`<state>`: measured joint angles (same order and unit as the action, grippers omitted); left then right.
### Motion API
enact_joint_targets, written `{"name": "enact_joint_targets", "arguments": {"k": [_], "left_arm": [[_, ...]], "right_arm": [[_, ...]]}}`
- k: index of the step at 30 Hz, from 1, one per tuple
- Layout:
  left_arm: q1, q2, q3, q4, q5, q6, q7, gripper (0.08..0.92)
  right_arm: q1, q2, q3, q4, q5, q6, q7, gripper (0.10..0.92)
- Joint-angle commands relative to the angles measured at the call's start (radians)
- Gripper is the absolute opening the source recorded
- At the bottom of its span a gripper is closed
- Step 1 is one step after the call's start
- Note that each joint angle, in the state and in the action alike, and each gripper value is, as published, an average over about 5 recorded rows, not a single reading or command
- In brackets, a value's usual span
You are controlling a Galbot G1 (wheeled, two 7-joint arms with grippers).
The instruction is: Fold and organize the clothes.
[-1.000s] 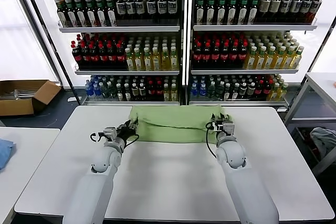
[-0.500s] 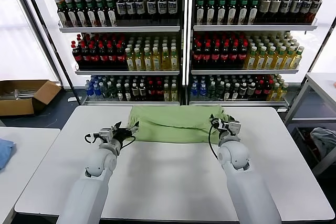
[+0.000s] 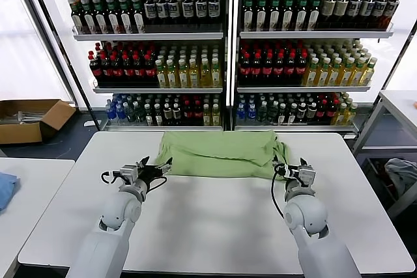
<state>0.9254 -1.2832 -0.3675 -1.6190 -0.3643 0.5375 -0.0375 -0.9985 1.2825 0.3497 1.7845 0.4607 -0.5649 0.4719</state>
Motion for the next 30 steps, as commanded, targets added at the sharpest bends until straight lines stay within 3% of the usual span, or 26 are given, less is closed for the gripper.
{"name": "enact_joint_targets", "arguments": {"k": [1, 15, 21, 30], "left_arm": [[0.004, 0.015, 0.009, 0.05, 0.017, 0.019, 0.0, 0.823], [-0.038, 0.007, 0.036, 0.139, 0.034, 0.018, 0.002, 0.823], [-0.043, 0.006, 0.047, 0.158, 0.042, 0.02, 0.003, 0.811], [-0.036, 0.007, 0.049, 0.164, 0.044, 0.018, 0.013, 0.576]], "right_arm": [[-0.029, -0.012, 0.001, -0.029, 0.001, -0.014, 0.017, 0.823], [0.012, 0.019, -0.002, -0.155, -0.013, -0.001, -0.009, 0.799], [0.013, 0.036, -0.01, -0.176, -0.026, 0.012, -0.024, 0.64], [-0.017, 0.047, -0.018, -0.169, -0.043, 0.015, -0.033, 0.38]]}}
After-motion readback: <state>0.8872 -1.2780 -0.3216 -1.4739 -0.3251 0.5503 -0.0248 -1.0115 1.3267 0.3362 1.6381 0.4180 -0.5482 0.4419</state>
